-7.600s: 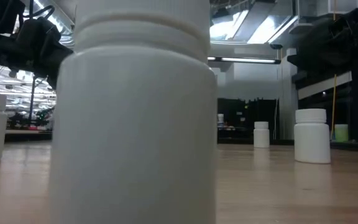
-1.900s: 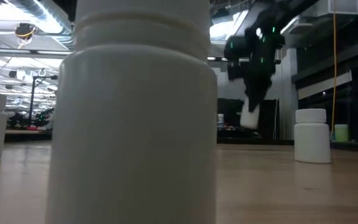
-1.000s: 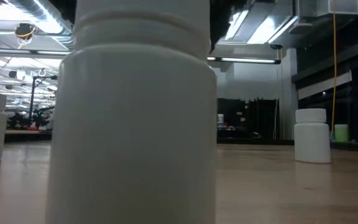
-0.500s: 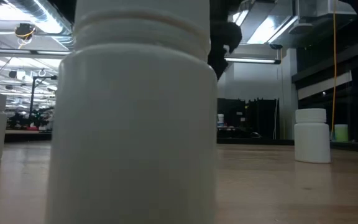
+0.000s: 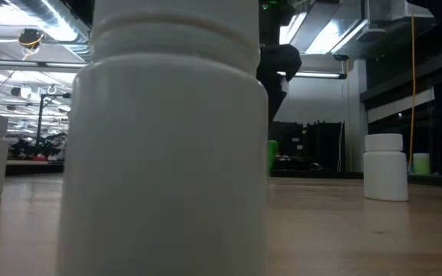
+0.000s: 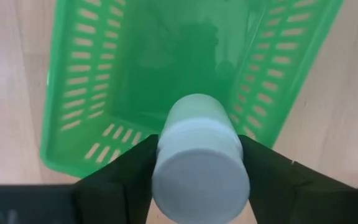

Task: Pick and place pill bottles into a basket
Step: Put the pill bottle into the bin

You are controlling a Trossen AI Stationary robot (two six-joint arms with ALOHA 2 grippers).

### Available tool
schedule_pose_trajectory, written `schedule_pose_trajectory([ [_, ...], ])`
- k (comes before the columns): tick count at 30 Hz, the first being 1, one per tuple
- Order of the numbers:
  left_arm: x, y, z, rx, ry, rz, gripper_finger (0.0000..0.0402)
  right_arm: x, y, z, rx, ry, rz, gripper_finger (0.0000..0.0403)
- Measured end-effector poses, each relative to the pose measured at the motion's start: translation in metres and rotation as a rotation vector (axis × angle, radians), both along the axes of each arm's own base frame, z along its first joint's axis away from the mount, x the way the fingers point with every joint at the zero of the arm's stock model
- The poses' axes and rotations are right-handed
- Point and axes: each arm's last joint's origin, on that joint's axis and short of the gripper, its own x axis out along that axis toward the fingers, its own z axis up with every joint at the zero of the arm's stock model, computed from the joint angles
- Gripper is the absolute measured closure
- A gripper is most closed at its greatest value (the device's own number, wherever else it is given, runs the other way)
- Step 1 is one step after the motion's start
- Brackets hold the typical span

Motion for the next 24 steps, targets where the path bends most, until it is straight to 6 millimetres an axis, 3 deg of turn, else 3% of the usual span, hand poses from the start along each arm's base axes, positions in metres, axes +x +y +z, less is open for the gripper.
schedule_pose_trajectory([
  [8,0.0,0.0,0.0,-0.001,-0.001,0.001,0.0001,-0.001,0.0,0.001,0.003,0.01,-0.029,0.0128],
  [13,0.0,0.0,0.0,-0.001,-0.001,0.001,0.0001,-0.007,0.001,0.009,0.005,0.029,-0.053,0.0113],
  [18,0.0,0.0,0.0,-0.007,0.0,-0.007,0.0001,-0.019,0.007,0.048,-0.005,-0.066,-0.059,0.0112],
  [24,0.0,0.0,-0.001,-0.042,0.011,-0.042,0.0001,-0.057,0.004,0.132,-0.175,-0.343,-0.127,0.0112],
])
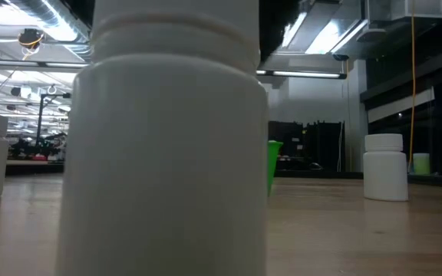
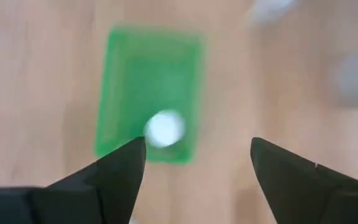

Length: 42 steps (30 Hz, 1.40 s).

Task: Pick and place pill bottles into a basket
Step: Put the pill bottle into the bin

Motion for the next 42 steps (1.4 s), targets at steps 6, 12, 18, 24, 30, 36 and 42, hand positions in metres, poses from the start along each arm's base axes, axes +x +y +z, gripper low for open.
schedule_pose_trajectory([
  [6,-0.001,0.017,-0.013,-0.107,0.114,0.021,0.0001,-0.063,-0.015,0.072,-0.184,-0.362,-0.099,0.0112],
  [12,0.009,0.043,-0.03,-0.079,0.211,0.09,0.0001,-0.124,-0.029,0.072,-0.208,-0.577,-0.167,0.0112],
  [18,0.023,0.07,-0.05,-0.135,0.247,0.134,0.0002,-0.156,-0.03,0.048,-0.205,-0.645,-0.172,0.0112],
  [24,0.038,0.09,-0.071,-0.18,0.242,0.143,0.0002,-0.161,-0.031,0.034,-0.243,-0.623,-0.133,0.0112],
  [30,0.048,0.102,-0.093,-0.213,0.281,0.165,0.0002,-0.158,-0.031,0.035,-0.309,-0.619,-0.068,0.0112],
  [36,0.051,0.112,-0.109,-0.233,0.321,0.193,0.0002,-0.158,-0.031,0.036,-0.339,-0.624,-0.041,0.0112],
  [42,0.053,0.116,-0.118,-0.239,0.341,0.206,0.0002,-0.158,-0.031,0.037,-0.349,-0.62,-0.03,0.0111],
])
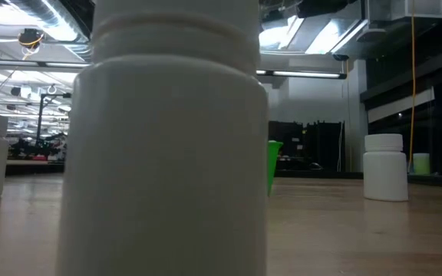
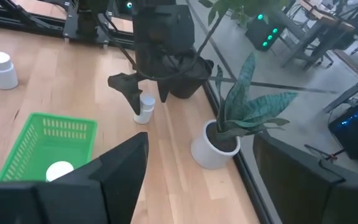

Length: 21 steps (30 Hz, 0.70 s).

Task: Pick and place pill bottles into a basket
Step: Put the pill bottle into the bin

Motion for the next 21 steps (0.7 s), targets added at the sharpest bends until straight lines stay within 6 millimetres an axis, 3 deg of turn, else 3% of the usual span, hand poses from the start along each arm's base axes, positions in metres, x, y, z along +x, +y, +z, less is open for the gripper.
schedule_pose_trajectory([
  [4,0.0002,0.0002,-0.0011,0.001,0.004,-0.001,0.0004,0.0,0.0,-0.0001,0.0,0.0,0.0,0.0111],
  [8,0.0002,0.0003,-0.0011,0.007,0.008,0.002,0.0034,0.0,0.0,0.0001,0.0,-0.001,0.0,0.0112],
  [19,0.0014,-0.0023,-0.0011,-0.01,0.0,-0.016,0.021,0.0003,0.0,0.0007,0.029,-0.021,-0.013,0.0111],
  [21,0.0029,-0.005,-0.0009,-0.009,-0.001,-0.027,0.0226,0.0003,0.0,0.0008,0.032,-0.023,-0.014,0.0111],
])
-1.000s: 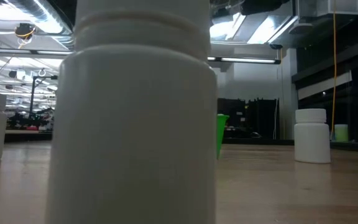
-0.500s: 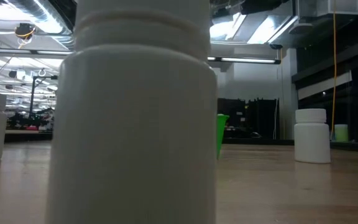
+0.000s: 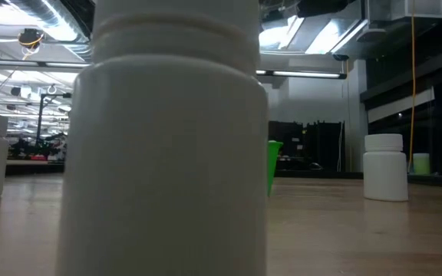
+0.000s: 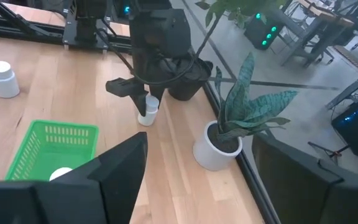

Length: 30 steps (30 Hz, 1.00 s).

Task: Pick and place pill bottles into a basket
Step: Put the pill bottle into the bin

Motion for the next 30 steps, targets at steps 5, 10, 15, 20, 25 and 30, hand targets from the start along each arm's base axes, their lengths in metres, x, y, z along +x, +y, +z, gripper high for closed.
schedule_pose_trajectory([
  [5,0.013,-0.012,0.013,0.02,-0.001,-0.091,0.0226,0.0,0.0,0.0,0.015,-0.006,-0.007,0.0111],
  [10,0.039,-0.03,0.053,0.07,-0.037,-0.245,0.0226,0.0,0.0,0.0,0.018,-0.007,-0.008,0.0111],
  [15,0.064,-0.056,0.109,0.131,-0.143,-0.374,0.0226,0.0,0.0,0.0,0.019,-0.008,-0.009,0.0111],
  [20,0.076,-0.087,0.141,0.172,-0.239,-0.482,0.0226,0.0,0.0,0.0,0.045,-0.02,-0.02,0.0111],
  [25,0.075,-0.111,0.14,0.149,-0.196,-0.537,0.0226,0.0,0.0,0.0,0.055,-0.024,-0.024,0.0111],
  [30,0.069,-0.127,0.136,0.135,-0.128,-0.563,0.0226,0.0,0.001,0.0,0.054,-0.017,0.006,0.0111],
])
